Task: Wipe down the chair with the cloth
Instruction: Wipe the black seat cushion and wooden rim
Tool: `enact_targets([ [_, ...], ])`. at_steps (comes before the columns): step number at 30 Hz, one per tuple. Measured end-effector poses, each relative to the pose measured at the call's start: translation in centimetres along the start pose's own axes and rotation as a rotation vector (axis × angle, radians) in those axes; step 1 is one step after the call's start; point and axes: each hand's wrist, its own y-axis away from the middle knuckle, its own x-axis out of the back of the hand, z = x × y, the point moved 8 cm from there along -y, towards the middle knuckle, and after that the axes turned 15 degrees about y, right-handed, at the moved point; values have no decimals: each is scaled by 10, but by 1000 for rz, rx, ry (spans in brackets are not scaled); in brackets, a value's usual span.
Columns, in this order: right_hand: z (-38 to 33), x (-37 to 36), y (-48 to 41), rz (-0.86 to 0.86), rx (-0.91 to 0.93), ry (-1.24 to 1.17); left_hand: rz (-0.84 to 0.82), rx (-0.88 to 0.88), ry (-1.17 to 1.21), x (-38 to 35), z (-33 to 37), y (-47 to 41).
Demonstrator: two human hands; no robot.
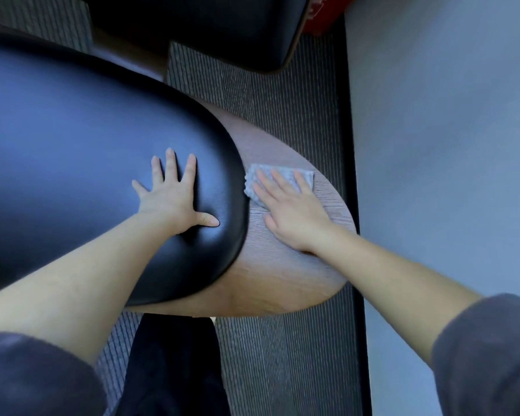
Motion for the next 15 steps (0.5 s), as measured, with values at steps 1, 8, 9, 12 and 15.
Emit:
enact_targets([
  [1,-3,-3,8,-6,8,22,5,2,7,-1,1,3],
  [8,33,4,-41,46,-209,24,13,21,27,-6,7,2],
  [9,33,5,-47,50,-221,25,21,20,28,-6,6,2],
  [12,23,3,-28,67,-217,23,40,2,36,-6,6,6],
  [15,-4,-5,21,95,-142,38,53,-11,44,-10,4,12],
])
